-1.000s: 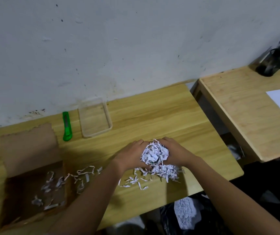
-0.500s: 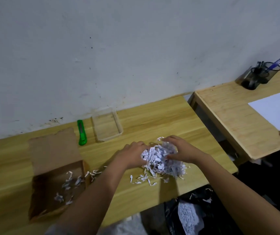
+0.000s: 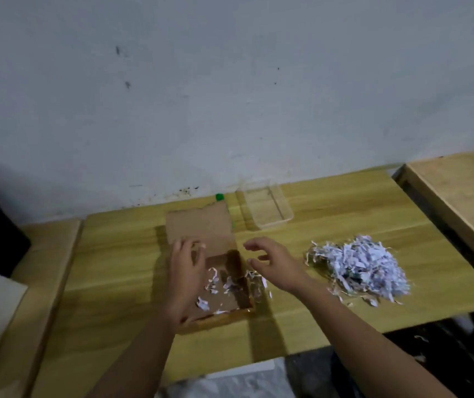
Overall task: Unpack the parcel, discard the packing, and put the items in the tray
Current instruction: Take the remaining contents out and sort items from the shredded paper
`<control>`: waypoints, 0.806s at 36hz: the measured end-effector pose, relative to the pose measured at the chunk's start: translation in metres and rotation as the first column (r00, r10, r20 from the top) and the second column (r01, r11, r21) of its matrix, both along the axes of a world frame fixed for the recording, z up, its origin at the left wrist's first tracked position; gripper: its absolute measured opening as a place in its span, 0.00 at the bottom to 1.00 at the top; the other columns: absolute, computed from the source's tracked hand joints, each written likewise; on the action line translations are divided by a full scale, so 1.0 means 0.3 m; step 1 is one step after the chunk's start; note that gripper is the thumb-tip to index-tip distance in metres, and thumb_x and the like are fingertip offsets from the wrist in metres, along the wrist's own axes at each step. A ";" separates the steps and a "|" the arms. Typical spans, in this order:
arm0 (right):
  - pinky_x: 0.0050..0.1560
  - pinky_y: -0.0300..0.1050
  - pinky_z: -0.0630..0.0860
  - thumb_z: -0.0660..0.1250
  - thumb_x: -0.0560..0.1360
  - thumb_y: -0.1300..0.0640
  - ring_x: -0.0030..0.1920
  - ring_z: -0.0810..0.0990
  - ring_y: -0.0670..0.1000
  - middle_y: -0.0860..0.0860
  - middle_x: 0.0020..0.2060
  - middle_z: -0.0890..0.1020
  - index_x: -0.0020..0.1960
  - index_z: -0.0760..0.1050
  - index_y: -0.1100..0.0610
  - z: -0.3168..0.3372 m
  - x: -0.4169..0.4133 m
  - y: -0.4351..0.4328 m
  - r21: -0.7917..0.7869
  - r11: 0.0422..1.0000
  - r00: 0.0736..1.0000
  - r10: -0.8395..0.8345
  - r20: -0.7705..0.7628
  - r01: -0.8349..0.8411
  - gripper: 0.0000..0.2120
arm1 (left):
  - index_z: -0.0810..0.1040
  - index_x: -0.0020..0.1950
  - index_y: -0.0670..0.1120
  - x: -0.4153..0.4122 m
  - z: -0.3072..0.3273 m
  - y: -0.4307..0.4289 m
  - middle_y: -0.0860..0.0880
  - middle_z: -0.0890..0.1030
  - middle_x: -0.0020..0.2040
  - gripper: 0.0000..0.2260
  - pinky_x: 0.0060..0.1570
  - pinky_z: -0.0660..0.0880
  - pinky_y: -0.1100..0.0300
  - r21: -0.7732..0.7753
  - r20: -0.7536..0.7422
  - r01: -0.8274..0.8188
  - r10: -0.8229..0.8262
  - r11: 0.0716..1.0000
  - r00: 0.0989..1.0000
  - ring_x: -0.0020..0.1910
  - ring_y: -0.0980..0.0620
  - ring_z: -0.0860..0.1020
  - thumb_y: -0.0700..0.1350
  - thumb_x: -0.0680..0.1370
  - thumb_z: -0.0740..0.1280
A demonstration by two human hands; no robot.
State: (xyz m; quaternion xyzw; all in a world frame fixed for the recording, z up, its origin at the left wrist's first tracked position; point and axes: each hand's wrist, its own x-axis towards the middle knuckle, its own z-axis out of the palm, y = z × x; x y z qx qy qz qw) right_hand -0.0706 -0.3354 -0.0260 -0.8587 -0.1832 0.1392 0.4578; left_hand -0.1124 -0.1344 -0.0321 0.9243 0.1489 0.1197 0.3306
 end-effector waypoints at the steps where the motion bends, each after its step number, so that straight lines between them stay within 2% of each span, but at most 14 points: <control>1: 0.57 0.41 0.73 0.67 0.73 0.63 0.59 0.75 0.50 0.55 0.58 0.77 0.61 0.74 0.58 -0.020 -0.021 0.053 0.000 1.000 0.999 0.030 -0.015 -0.030 0.16 | 0.76 0.58 0.42 -0.026 -0.015 0.042 0.44 0.74 0.57 0.12 0.52 0.71 0.55 -0.036 0.012 -0.086 0.086 0.996 0.996 0.55 0.47 0.74 0.47 0.79 0.61; 4: 0.55 0.34 0.67 0.66 0.72 0.65 0.57 0.75 0.53 0.57 0.58 0.77 0.61 0.74 0.59 -0.080 -0.068 0.176 -0.044 0.995 0.996 0.091 -0.013 -0.091 0.17 | 0.74 0.61 0.38 -0.085 -0.079 0.143 0.39 0.73 0.59 0.14 0.54 0.68 0.57 -0.149 -0.014 -0.238 0.238 0.960 0.971 0.58 0.41 0.72 0.44 0.79 0.61; 6: 0.52 0.31 0.65 0.65 0.72 0.66 0.58 0.75 0.54 0.57 0.58 0.76 0.61 0.74 0.59 -0.122 -0.080 0.224 -0.077 0.991 0.994 0.106 -0.024 -0.107 0.18 | 0.71 0.64 0.37 -0.109 -0.124 0.176 0.38 0.72 0.61 0.16 0.54 0.64 0.62 -0.234 -0.061 -0.257 0.250 0.938 0.966 0.60 0.41 0.72 0.43 0.80 0.60; 8: 0.55 0.31 0.64 0.65 0.72 0.67 0.60 0.74 0.55 0.58 0.59 0.74 0.62 0.73 0.60 -0.160 -0.084 0.252 -0.134 0.985 0.994 0.109 -0.030 -0.112 0.18 | 0.69 0.68 0.38 -0.121 -0.166 0.182 0.39 0.70 0.65 0.18 0.58 0.65 0.60 -0.340 -0.107 -0.252 0.229 0.906 0.968 0.63 0.42 0.71 0.44 0.80 0.59; 10: 0.61 0.37 0.67 0.65 0.71 0.68 0.61 0.74 0.56 0.59 0.59 0.73 0.62 0.72 0.60 -0.190 -0.081 0.271 -0.168 0.982 0.995 0.084 -0.051 -0.091 0.19 | 0.67 0.69 0.39 -0.122 -0.200 0.168 0.40 0.69 0.67 0.18 0.61 0.64 0.61 -0.433 -0.127 -0.240 0.205 0.869 0.971 0.67 0.43 0.68 0.44 0.81 0.57; 13: 0.65 0.47 0.69 0.65 0.71 0.67 0.62 0.74 0.58 0.59 0.60 0.73 0.62 0.71 0.60 -0.217 -0.078 0.304 -0.218 0.975 0.995 0.029 -0.099 -0.050 0.19 | 0.65 0.70 0.40 -0.116 -0.239 0.139 0.42 0.68 0.69 0.18 0.58 0.61 0.69 -0.524 -0.129 -0.208 0.165 0.826 0.978 0.68 0.47 0.66 0.43 0.82 0.54; 15: 0.65 0.47 0.69 0.65 0.72 0.66 0.63 0.73 0.57 0.59 0.61 0.73 0.63 0.71 0.59 -0.231 -0.083 0.330 -0.229 0.971 0.990 0.039 -0.138 -0.070 0.19 | 0.64 0.71 0.42 -0.117 -0.260 0.134 0.44 0.68 0.70 0.18 0.61 0.63 0.64 -0.545 -0.143 -0.209 0.156 0.812 0.977 0.68 0.48 0.67 0.45 0.82 0.53; 17: 0.64 0.40 0.68 0.64 0.73 0.66 0.62 0.74 0.56 0.59 0.60 0.74 0.62 0.72 0.61 -0.241 -0.093 0.356 -0.210 0.972 0.982 0.068 -0.179 -0.106 0.18 | 0.65 0.71 0.43 -0.117 -0.277 0.141 0.44 0.69 0.69 0.18 0.63 0.64 0.60 -0.540 -0.133 -0.204 0.157 0.816 0.979 0.68 0.48 0.67 0.46 0.82 0.53; 20: 0.58 0.32 0.67 0.61 0.74 0.70 0.59 0.76 0.54 0.58 0.58 0.77 0.59 0.74 0.62 -0.240 -0.112 0.383 -0.105 0.982 0.956 0.125 -0.267 -0.157 0.15 | 0.66 0.71 0.43 -0.118 -0.285 0.146 0.44 0.70 0.68 0.18 0.61 0.63 0.63 -0.540 -0.108 -0.201 0.169 0.817 0.980 0.67 0.49 0.68 0.45 0.82 0.54; 24: 0.57 0.33 0.67 0.61 0.73 0.71 0.57 0.76 0.51 0.55 0.55 0.79 0.56 0.76 0.60 -0.227 -0.086 0.367 -0.048 0.997 0.972 0.055 -0.227 -0.067 0.15 | 0.67 0.70 0.43 -0.120 -0.283 0.142 0.44 0.70 0.66 0.17 0.62 0.64 0.61 -0.542 -0.076 -0.185 0.172 0.820 0.982 0.65 0.50 0.69 0.45 0.82 0.54; 26: 0.55 0.35 0.68 0.60 0.73 0.72 0.56 0.77 0.53 0.56 0.55 0.79 0.55 0.76 0.60 -0.227 -0.060 0.336 -0.079 0.997 0.983 -0.030 -0.180 0.016 0.15 | 0.67 0.70 0.44 -0.121 -0.281 0.140 0.45 0.70 0.66 0.17 0.63 0.65 0.60 -0.545 -0.058 -0.176 0.173 0.820 0.983 0.64 0.52 0.69 0.45 0.82 0.54; 29: 0.53 0.40 0.71 0.58 0.71 0.73 0.54 0.77 0.56 0.59 0.57 0.77 0.55 0.75 0.62 -0.234 -0.029 0.302 -0.192 0.980 0.982 -0.076 -0.173 0.042 0.16 | 0.67 0.70 0.44 -0.124 -0.275 0.137 0.46 0.71 0.65 0.17 0.61 0.65 0.62 -0.539 -0.041 -0.174 0.181 0.824 0.983 0.61 0.55 0.68 0.45 0.82 0.54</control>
